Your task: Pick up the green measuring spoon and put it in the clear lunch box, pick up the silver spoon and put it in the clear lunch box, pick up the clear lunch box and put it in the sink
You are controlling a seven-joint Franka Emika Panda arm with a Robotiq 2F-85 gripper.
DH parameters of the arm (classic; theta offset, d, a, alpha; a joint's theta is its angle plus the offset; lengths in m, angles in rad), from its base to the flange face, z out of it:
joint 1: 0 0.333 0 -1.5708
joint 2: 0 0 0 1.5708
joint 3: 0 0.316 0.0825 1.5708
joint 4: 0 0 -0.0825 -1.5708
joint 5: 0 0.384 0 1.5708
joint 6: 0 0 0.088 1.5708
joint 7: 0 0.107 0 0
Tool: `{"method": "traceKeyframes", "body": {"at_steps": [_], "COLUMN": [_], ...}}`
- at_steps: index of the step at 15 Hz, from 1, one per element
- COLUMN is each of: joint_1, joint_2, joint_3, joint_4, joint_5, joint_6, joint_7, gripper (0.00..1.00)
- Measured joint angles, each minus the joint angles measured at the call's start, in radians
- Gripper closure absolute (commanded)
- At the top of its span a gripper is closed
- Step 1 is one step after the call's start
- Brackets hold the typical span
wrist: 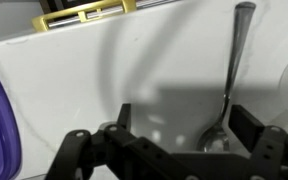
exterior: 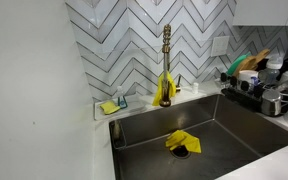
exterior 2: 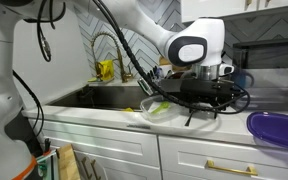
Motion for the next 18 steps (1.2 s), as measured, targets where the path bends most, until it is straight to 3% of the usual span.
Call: {"method": "traceKeyframes", "body": {"at_steps": [11,18], "joint_1": [-0.006,-0.008], "joint_2": [0.005,0.002], "joint_3": [0.002,0.001], "joint_4": [0.023,0.027], "joint_5": [-0.014,-0.018], "joint_6": [0.001,0.0], "joint_7": [0.044,0.159], "gripper": [0.99,0.98]}}
